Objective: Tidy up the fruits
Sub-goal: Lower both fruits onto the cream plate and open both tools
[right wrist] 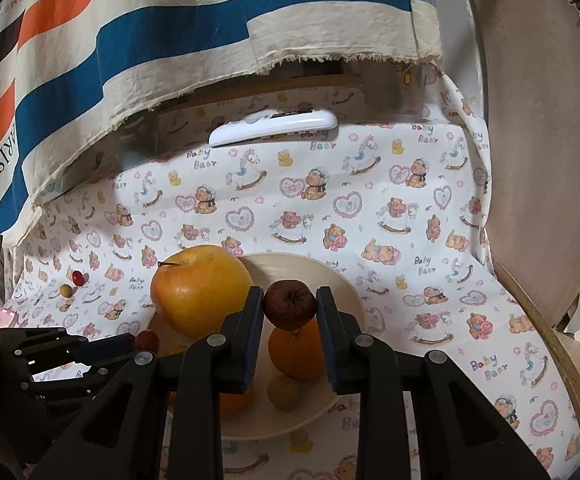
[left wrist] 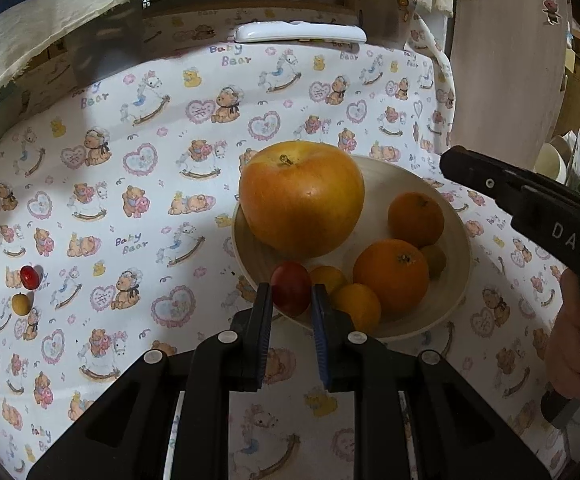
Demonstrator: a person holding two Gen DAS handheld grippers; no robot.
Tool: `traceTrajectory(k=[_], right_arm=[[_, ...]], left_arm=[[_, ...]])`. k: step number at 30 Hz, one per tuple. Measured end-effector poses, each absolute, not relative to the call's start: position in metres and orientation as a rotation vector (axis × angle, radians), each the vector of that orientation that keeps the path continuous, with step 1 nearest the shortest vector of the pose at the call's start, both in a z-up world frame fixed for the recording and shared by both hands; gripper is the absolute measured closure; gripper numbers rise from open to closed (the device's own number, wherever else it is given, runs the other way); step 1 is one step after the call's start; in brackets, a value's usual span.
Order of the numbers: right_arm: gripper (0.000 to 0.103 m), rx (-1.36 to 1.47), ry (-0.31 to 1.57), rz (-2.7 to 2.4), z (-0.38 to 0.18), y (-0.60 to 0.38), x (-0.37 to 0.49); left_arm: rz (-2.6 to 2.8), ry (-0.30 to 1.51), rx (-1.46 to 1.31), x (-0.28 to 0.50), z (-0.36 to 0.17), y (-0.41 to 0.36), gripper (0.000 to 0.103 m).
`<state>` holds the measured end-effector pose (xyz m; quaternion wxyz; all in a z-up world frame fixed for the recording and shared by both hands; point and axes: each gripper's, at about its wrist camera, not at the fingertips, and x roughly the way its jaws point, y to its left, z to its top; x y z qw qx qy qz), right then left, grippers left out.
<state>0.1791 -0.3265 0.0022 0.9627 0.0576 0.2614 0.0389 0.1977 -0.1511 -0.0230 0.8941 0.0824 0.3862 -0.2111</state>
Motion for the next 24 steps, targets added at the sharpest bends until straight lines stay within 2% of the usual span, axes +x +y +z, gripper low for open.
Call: traceTrajectory(k=[17, 24], right_arm=[[0.075, 0.080, 0.630, 0.110, -0.012, -0.317, 0.188], [0.075, 0.038, 0.683, 0.119, -0.024, -0.308, 0.192]], left_arm=[[-0.413, 0.786, 0.183, 0.196, -0.022, -0.148, 0.083], [-0.391, 0.761, 0.162, 0.196, -0.016, -0.139, 0.066]])
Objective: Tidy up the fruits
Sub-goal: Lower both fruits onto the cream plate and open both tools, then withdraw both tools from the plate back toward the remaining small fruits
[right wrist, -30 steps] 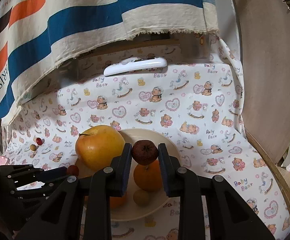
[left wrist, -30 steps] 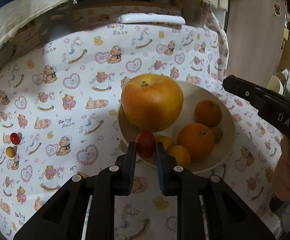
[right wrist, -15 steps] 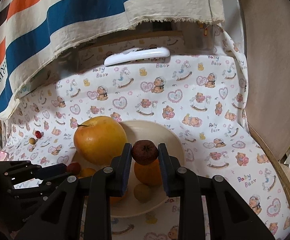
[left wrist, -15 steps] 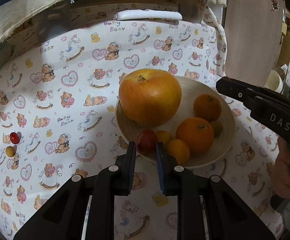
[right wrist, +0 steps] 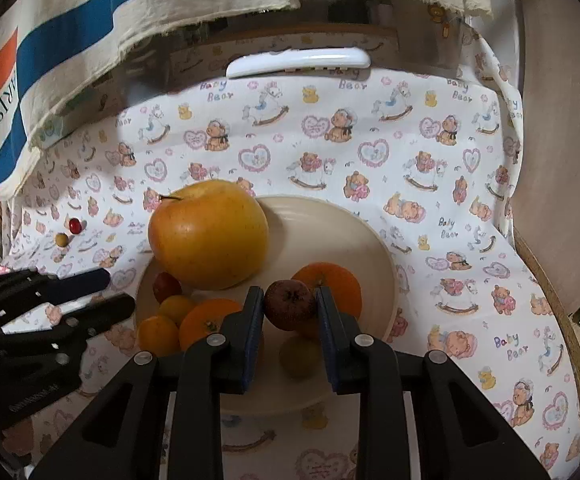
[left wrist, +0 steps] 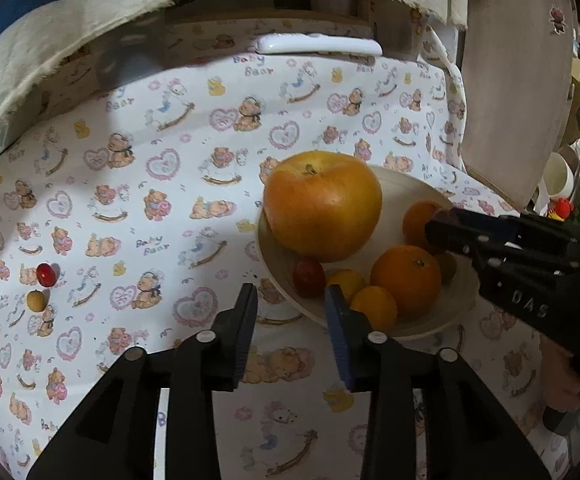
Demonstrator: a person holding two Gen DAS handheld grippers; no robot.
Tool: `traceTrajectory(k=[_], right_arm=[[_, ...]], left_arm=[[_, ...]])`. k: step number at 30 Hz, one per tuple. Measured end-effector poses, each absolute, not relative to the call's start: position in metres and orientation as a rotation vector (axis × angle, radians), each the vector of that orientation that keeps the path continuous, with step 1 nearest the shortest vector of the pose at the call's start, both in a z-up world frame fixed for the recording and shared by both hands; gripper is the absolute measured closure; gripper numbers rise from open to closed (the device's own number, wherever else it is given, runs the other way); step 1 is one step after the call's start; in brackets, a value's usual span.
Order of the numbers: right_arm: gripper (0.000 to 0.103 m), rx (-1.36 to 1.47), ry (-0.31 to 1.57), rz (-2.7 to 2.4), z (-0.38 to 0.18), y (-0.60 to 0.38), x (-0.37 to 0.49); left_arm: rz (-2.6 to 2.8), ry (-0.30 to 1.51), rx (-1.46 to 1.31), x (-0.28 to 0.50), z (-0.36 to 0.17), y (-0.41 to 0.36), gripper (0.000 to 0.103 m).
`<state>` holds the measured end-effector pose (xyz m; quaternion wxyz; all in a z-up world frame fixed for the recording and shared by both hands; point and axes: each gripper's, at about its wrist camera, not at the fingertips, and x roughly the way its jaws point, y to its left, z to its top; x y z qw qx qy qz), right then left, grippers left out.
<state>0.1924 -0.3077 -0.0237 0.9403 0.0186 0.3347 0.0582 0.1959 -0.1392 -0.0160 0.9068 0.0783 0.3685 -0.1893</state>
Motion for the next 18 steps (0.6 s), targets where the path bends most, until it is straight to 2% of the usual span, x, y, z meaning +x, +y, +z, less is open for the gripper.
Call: traceTrajectory(k=[4, 6, 8, 10, 11, 15, 18], right_arm=[[0.075, 0.036, 0.683, 0.119, -0.024, -0.307, 0.193], [0.075, 0.039, 0.682, 0.118, -0.025, -0.307, 0.193], [0.073, 0.039, 0.682, 0.120, -0.025, -0.307, 0.193], [0.059, 0.039, 0.681, 0.116, -0.025, -0.308, 0.192], [0.056, 0.041, 0.678, 0.113, -0.025, -0.309, 0.192], [0.054, 0.054, 0.663, 0.110, -0.022, -0.312, 0.191], [0.041, 0.065, 0.638, 0.102, -0.019, -0.314, 0.189]], left_arm=[[-0.375, 0.742, 0.159, 0.195, -0.013, -0.136, 0.056], [-0.363, 0.735, 0.159, 0.195, -0.013, -0.134, 0.047], [-0.349, 0.728, 0.157, 0.195, -0.012, -0.133, 0.044], [-0.343, 0.726, 0.147, 0.195, -0.010, -0.130, 0.041], [-0.340, 0.723, 0.141, 0.195, -0.010, -0.129, 0.040], [-0.330, 0.713, 0.127, 0.195, -0.006, -0.124, 0.038], [-0.326, 0.705, 0.118, 0.194, -0.004, -0.122, 0.038]])
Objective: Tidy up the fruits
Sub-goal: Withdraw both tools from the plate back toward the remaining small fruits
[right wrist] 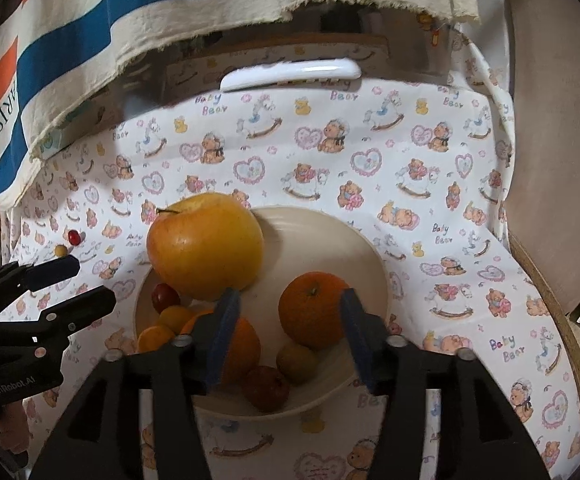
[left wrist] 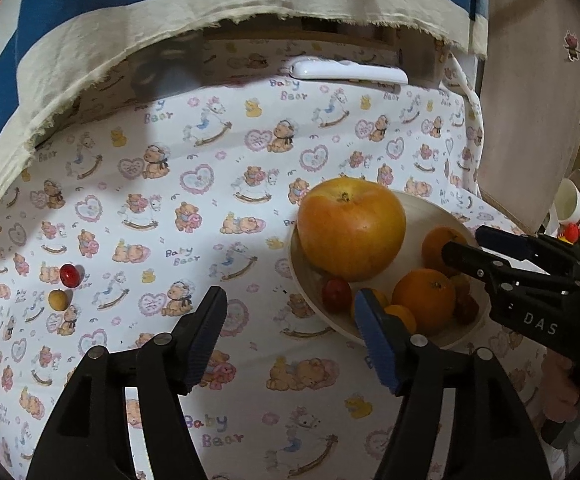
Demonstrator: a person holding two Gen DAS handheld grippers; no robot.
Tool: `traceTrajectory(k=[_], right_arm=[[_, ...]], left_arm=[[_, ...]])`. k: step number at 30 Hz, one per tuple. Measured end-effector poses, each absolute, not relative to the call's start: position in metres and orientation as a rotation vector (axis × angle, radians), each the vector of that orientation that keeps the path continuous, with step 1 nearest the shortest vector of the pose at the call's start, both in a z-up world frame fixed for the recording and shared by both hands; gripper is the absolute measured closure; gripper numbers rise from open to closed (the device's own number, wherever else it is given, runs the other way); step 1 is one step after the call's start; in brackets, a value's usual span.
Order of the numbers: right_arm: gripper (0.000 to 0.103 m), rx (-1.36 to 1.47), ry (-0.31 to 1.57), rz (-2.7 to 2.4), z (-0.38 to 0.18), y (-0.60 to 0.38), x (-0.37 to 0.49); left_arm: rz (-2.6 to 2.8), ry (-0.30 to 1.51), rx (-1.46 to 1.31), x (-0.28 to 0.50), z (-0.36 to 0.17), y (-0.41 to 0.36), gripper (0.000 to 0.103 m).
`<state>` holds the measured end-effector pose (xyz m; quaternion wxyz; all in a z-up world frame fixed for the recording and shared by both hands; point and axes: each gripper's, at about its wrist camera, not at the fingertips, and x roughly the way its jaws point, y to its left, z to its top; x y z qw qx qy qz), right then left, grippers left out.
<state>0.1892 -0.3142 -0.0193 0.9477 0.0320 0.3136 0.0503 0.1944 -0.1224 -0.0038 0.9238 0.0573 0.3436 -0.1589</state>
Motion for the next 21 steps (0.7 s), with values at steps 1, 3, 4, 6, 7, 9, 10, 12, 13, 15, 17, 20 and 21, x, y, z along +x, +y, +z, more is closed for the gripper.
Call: traceTrajectory(k=[1, 3, 4, 6, 7, 9, 10, 12, 13, 15, 17, 20, 21], right_arm=[[0.039, 0.067, 0.625, 0.098, -0.018, -0.315, 0.187], [0.038, 0.065, 0.600, 0.092, -0.015, -0.315, 0.184], [0.036, 0.063, 0.586, 0.090, -0.014, -0.315, 0.183], [0.031, 0.062, 0.565, 0.090, -0.011, -0.315, 0.180], [0.029, 0.063, 0.555, 0.088, -0.010, -0.316, 0.179], [0.027, 0.052, 0.543, 0.070, -0.009, -0.315, 0.177], [0.021, 0.047, 0.541, 0.068, -0.009, -0.314, 0.177], [0.015, 0.043, 0.530, 0.073, -0.008, -0.312, 0.176], [0.015, 0.045, 0.522, 0.077, -0.007, -0.312, 0.175], [0.015, 0.044, 0.510, 0.081, -0.006, -0.311, 0.173], [0.014, 0.034, 0.498, 0.073, -0.005, -0.311, 0.171], [0.002, 0.032, 0.480, 0.068, -0.002, -0.312, 0.169], [0.000, 0.034, 0.463, 0.063, -0.001, -0.312, 0.167]], left_arm=[[-0.326, 0.699, 0.111, 0.194, -0.002, -0.121, 0.038], [-0.328, 0.685, 0.099, 0.192, 0.001, -0.120, 0.035], [-0.328, 0.676, 0.097, 0.191, 0.003, -0.119, 0.033], [-0.322, 0.652, 0.095, 0.187, 0.007, -0.118, 0.029], [-0.321, 0.643, 0.095, 0.186, 0.009, -0.117, 0.028], [-0.319, 0.633, 0.084, 0.185, 0.012, -0.115, 0.019], [-0.320, 0.632, 0.075, 0.185, 0.013, -0.114, 0.018], [-0.322, 0.635, 0.060, 0.186, 0.014, -0.112, 0.018], [-0.320, 0.634, 0.055, 0.187, 0.014, -0.111, 0.017], [-0.313, 0.628, 0.050, 0.186, 0.015, -0.110, 0.012], [-0.310, 0.620, 0.044, 0.185, 0.016, -0.108, 0.008], [-0.323, 0.612, 0.040, 0.185, 0.018, -0.107, 0.003], [-0.324, 0.605, 0.040, 0.184, 0.019, -0.106, 0.003]])
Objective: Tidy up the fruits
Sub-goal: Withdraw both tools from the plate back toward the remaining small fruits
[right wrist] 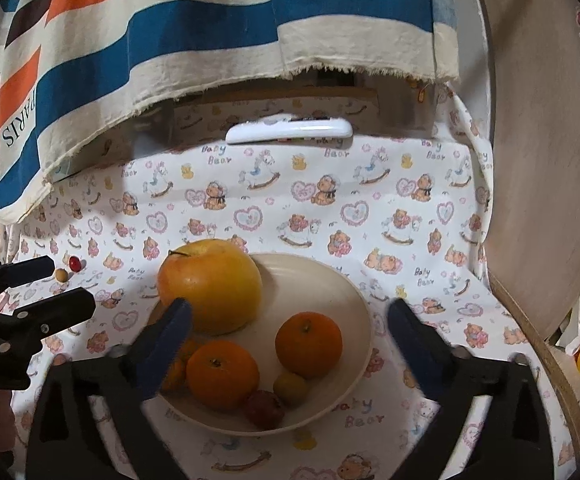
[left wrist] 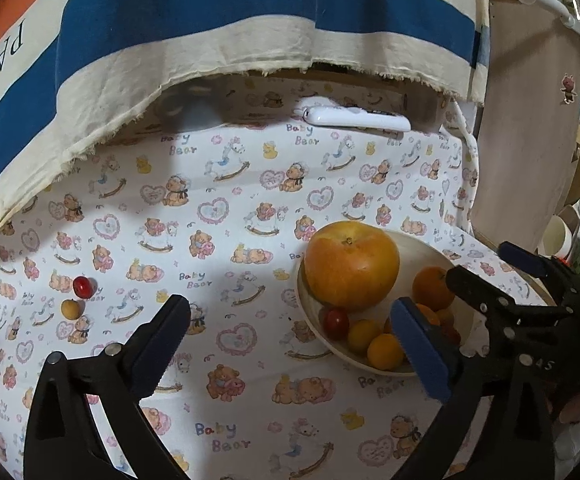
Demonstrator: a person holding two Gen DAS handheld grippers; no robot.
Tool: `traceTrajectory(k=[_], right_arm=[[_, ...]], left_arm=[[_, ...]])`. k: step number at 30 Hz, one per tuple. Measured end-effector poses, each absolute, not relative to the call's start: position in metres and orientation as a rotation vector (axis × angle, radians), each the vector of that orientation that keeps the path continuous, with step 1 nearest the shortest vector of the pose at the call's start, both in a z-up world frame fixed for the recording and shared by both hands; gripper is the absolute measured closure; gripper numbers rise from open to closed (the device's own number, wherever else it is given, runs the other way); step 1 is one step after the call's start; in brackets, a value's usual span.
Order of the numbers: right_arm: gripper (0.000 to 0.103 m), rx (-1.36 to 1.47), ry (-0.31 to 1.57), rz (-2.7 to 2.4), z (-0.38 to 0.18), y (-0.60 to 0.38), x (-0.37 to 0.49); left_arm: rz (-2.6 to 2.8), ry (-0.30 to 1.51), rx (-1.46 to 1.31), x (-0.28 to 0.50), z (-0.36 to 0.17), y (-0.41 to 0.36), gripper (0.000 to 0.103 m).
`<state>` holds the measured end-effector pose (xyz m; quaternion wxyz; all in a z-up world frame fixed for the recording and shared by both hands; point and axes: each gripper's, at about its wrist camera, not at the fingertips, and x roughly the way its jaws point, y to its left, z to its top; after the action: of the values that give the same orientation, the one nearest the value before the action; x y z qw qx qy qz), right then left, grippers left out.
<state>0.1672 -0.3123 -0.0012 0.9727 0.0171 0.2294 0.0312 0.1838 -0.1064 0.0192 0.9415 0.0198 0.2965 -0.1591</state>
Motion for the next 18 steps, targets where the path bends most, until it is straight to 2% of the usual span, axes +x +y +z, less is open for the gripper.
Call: traceTrajectory(k=[7, 18], right_arm=[[0.000, 0.022, 0.418, 0.042, 0.002, -0.312, 0.162], [0.000, -0.017, 0.400, 0.001, 0.006, -0.302, 0.164]], left_arm=[[-0.310, 0.552, 0.005, 0.178, 0.035, -0.087, 0.003], [-0.160, 0.430, -0.022, 0.164, 0.075, 0.006, 0.001]])
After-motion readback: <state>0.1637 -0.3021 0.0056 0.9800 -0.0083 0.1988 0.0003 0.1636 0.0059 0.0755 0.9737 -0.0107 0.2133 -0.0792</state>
